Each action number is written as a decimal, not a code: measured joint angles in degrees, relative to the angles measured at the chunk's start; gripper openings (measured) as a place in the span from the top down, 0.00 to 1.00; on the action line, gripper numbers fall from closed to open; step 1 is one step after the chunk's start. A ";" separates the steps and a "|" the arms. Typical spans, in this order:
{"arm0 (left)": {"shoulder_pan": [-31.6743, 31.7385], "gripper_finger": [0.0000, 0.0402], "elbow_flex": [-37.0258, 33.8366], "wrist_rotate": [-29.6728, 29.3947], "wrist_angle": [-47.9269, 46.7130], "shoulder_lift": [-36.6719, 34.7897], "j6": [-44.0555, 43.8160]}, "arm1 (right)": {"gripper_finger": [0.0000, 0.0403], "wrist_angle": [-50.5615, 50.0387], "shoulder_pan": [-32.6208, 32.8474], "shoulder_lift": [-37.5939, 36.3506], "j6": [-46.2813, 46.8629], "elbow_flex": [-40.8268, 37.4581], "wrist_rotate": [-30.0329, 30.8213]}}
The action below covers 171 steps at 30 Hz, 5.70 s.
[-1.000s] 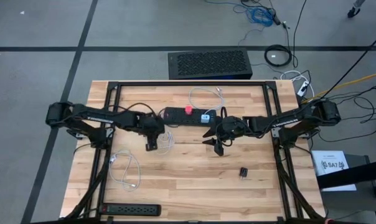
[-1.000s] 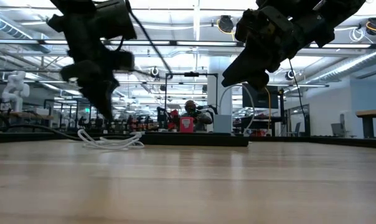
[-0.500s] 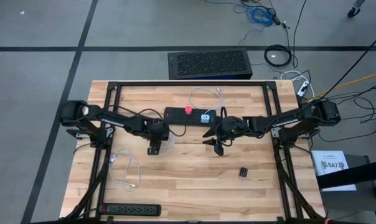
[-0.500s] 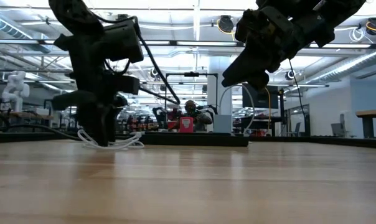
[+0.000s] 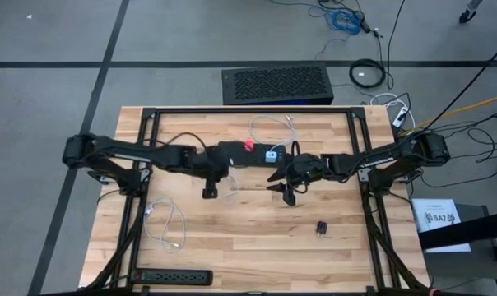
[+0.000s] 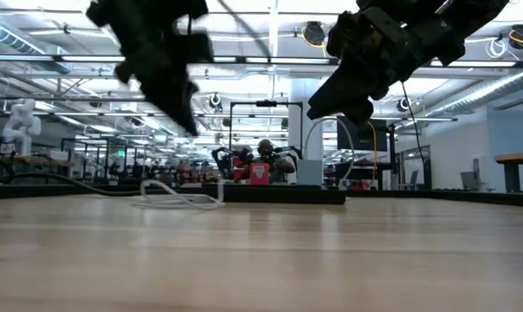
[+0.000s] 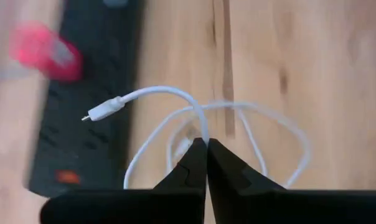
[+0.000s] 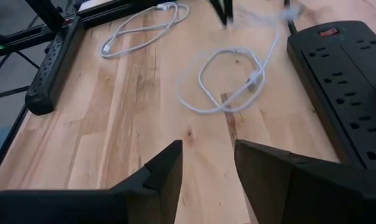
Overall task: Insert USB
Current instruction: Insert the white USB cable into the pink charger adapter
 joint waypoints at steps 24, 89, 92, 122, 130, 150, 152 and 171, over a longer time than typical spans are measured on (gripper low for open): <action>6.31 1.00 12.55 0.24 5.38 -21.11 -2.38 | 0.65 9.18 0.02 0.40 1.35 -0.02 1.94; 6.64 1.00 16.61 -5.75 3.71 -33.06 -3.02 | 0.98 -19.37 -6.48 48.86 -8.59 50.36 5.25; 6.64 1.00 16.61 -5.73 3.73 -33.10 -2.99 | 0.94 -18.34 -6.23 48.68 -8.60 50.36 7.55; 6.62 1.00 16.61 -5.34 3.29 -33.10 -2.93 | 0.98 -7.12 -9.05 52.37 -10.74 50.32 7.98; 6.63 1.00 16.61 -4.30 2.99 -33.10 -2.93 | 0.77 -7.28 -9.05 52.37 -9.90 50.33 7.66; 6.62 1.00 16.61 -4.22 2.00 -33.10 -3.04 | 0.97 -2.72 -8.69 55.28 -9.49 50.49 6.85; 6.62 1.00 16.61 -4.22 1.79 -33.10 -3.06 | 0.98 -5.11 -8.38 54.32 -9.09 50.41 6.43; 6.64 1.00 14.60 -17.18 -10.22 -29.49 -3.38 | 1.00 -59.38 -2.34 39.33 -14.88 50.25 4.92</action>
